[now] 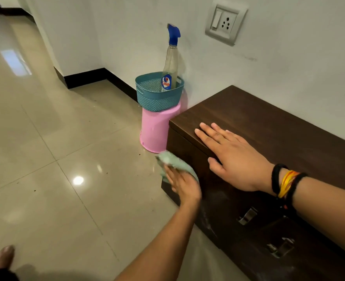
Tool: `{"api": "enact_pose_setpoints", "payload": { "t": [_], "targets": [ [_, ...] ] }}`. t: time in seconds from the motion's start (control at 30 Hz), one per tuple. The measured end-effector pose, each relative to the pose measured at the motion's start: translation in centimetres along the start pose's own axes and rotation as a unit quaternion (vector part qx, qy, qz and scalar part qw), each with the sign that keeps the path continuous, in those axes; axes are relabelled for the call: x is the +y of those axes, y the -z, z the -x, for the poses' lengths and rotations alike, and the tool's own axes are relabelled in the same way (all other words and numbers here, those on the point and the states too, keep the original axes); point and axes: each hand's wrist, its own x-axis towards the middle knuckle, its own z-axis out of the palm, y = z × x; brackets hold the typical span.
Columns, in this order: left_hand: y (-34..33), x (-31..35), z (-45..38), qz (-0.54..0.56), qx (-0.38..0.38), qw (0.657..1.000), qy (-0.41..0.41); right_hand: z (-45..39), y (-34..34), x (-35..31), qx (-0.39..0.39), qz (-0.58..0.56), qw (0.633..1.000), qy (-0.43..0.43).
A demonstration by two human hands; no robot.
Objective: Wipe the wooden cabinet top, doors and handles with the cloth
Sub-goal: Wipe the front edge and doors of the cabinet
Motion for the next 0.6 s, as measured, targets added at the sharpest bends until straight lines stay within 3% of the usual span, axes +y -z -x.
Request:
{"api": "enact_pose_setpoints", "payload": {
  "t": [0.03,0.1,0.2,0.27,0.37,0.43,0.5,0.6],
  "targets": [
    [0.0,-0.8,1.6,0.018,-0.023,1.0,0.004,0.1,0.0,0.0,0.001,0.002,1.0,0.0],
    [-0.6,-0.5,3.6,-0.012,-0.054,0.996,-0.07,0.1,0.0,0.0,0.003,0.0,1.0,0.001],
    [-1.2,1.6,0.8,-0.032,0.016,0.989,-0.145,-0.1,-0.1,0.0,0.005,-0.004,1.0,0.004],
    [-1.0,0.7,-0.8,-0.023,0.046,0.995,-0.09,-0.1,-0.2,0.1,0.007,-0.001,1.0,0.005],
    [-0.8,-1.7,1.3,0.046,-0.002,0.997,0.059,0.1,-0.1,0.0,0.001,0.002,1.0,0.001],
    [-1.0,-1.5,2.9,0.04,-0.026,0.999,0.006,0.1,-0.1,0.1,0.002,0.0,1.0,0.001],
    [-1.2,-0.3,1.8,0.02,0.003,0.997,-0.074,0.1,0.0,0.1,0.001,-0.001,1.0,0.001],
    [-0.8,-0.2,-1.2,0.017,0.057,0.998,-0.032,0.0,-0.1,0.0,0.002,-0.004,1.0,0.002]
  ]
}}
